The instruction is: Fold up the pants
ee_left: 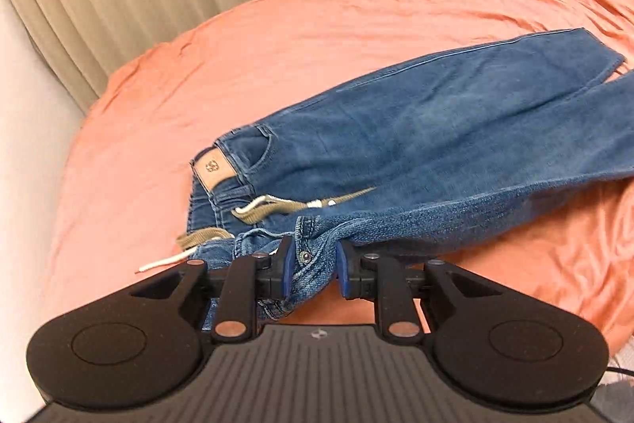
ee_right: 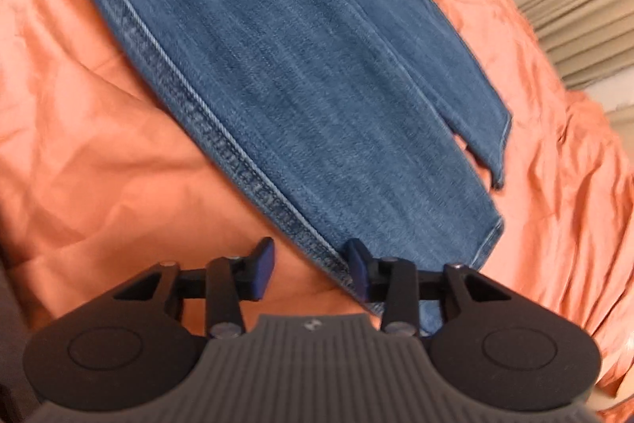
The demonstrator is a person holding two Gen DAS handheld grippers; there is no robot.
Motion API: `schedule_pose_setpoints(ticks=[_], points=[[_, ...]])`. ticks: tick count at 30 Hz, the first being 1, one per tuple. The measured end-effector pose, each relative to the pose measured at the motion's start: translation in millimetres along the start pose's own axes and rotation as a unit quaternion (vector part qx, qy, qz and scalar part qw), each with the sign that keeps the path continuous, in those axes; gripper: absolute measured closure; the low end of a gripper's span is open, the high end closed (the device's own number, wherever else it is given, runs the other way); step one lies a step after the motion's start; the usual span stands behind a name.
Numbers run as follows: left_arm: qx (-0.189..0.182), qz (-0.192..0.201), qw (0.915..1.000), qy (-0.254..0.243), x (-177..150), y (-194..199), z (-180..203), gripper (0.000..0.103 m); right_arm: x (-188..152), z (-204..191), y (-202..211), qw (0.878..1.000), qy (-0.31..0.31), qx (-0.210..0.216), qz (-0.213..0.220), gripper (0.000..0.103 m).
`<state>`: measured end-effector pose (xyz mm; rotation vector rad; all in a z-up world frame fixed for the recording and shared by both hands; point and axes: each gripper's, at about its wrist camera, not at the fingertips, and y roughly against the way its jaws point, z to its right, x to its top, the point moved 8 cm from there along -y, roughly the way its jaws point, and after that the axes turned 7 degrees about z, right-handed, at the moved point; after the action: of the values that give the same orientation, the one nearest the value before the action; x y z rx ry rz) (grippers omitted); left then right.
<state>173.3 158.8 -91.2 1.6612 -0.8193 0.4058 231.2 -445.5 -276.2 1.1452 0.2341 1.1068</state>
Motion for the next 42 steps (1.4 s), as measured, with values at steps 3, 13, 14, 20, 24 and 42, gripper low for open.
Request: schedule_pose_setpoints(ticks=[3,13,14,20,24,42], points=[[0.016,0.002,0.9998,0.010,3.7,-5.7,-2.5,0.080,4.5,14.1,10.6,0.999,-0.030,-0.016,0.036,0.103],[0.095,0.042,0.9946,-0.003,77.3,-39.2,-31.8,0.102,97.5,130.9,27.0,0.982,-0.113,-0.105,0.106,0.103],[0.112,0.044,0.9927,-0.009,88.9,-45.9,-37.7,0.103,110.2,142.8,20.3,0.982,-0.115,-0.108,0.106,0.103],[0.122,0.023,0.9921,0.020,139.4,-111.8,-80.1,0.103,174.4,196.9,-57.1,0.984,-0.128,-0.107,0.065,0.103],[0.079,-0.004,0.9958,0.045,136.2,-151.0,-96.2,0.097,197.8,197.8,-115.8,0.990,-0.100,-0.102,0.019,0.103],[-0.036,-0.057,0.9580,0.279,14.8,-247.8,-171.6,0.041,179.6,169.7,-182.1,0.990,-0.089,-0.094,-0.047,0.103]])
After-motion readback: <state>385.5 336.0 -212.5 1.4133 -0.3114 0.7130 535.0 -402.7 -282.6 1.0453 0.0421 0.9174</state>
